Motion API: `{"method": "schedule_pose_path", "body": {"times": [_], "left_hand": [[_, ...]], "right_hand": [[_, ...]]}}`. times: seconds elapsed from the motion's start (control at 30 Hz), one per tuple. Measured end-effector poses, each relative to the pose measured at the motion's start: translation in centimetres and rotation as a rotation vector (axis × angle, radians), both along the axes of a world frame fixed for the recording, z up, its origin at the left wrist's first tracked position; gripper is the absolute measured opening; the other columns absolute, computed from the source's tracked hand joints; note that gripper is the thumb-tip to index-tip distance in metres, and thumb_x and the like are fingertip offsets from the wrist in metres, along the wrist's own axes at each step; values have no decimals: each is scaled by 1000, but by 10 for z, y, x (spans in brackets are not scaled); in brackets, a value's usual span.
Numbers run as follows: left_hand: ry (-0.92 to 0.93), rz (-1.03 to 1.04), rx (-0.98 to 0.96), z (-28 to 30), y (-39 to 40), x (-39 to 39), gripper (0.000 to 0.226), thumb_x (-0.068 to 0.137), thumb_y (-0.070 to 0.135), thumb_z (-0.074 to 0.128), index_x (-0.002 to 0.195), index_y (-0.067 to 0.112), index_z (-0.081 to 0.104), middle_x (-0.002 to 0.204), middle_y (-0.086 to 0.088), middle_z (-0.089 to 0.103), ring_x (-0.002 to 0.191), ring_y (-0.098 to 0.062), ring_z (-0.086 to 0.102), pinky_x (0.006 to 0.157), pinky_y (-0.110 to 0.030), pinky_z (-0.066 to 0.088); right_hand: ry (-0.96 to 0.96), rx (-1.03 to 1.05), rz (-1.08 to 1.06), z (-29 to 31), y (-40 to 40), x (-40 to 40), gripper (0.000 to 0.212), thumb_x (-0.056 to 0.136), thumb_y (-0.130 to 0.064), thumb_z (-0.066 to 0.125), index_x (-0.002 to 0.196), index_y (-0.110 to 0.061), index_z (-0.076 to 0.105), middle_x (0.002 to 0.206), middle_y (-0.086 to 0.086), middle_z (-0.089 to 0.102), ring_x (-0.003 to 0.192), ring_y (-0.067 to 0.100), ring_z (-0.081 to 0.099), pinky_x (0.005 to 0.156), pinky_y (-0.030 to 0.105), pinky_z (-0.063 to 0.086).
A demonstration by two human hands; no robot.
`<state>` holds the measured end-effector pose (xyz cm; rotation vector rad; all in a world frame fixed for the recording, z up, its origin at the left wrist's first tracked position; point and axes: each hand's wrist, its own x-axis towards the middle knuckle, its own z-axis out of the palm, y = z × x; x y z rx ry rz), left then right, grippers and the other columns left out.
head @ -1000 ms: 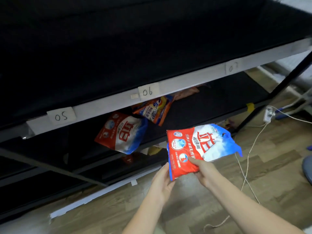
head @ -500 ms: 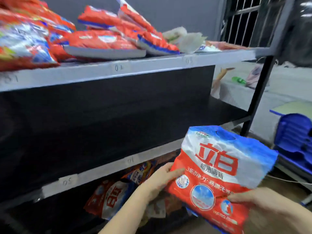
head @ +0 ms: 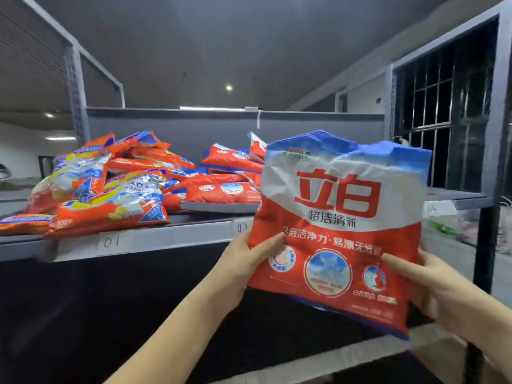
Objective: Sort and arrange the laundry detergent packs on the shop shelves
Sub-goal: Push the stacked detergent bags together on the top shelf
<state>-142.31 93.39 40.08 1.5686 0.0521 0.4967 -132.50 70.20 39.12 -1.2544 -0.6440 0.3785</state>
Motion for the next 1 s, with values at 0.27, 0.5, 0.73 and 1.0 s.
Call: {"method": "schedule_pose_path", "body": {"times": [0.27, 0.5, 0.73, 1.0], "left_hand": [[-129, 239, 85, 99, 106, 48, 16, 87, 25, 64, 97, 12, 66, 75, 0, 74, 64, -11, 70, 61, -24, 58], [12, 555, 397, 178, 214, 105, 32, 89, 32, 63, 96, 1, 65, 93, -14, 66, 65, -21, 61, 66, -29, 54], [334, 917, 800, 201, 273, 169, 41, 99, 20, 45, 130, -7, 48, 135, -21, 51, 121, -32, 51, 87, -32, 39], [627, 937, 1019, 177, 295, 190, 38, 102, 16, 32, 131, -1, 51, 138, -17, 50, 126, -31, 47, 98, -32, 37]], "right_hand": [[-160, 68, 48, 86, 127, 70, 29, 70, -9, 67, 98, -9, 61, 87, 7, 73, 77, 21, 70, 68, 32, 60], [-214, 66, 20, 157, 248, 143, 8, 82, -3, 67, 89, -2, 65, 73, 5, 73, 63, 15, 69, 72, 32, 58], [-421, -176, -301, 210, 356, 213, 51, 68, -29, 80, 109, -2, 63, 97, 11, 71, 85, 23, 68, 77, 34, 57], [-889, -671, -440, 214, 394, 231, 38, 98, -28, 45, 124, -2, 55, 129, 14, 56, 121, 30, 51, 95, 30, 40]]}}
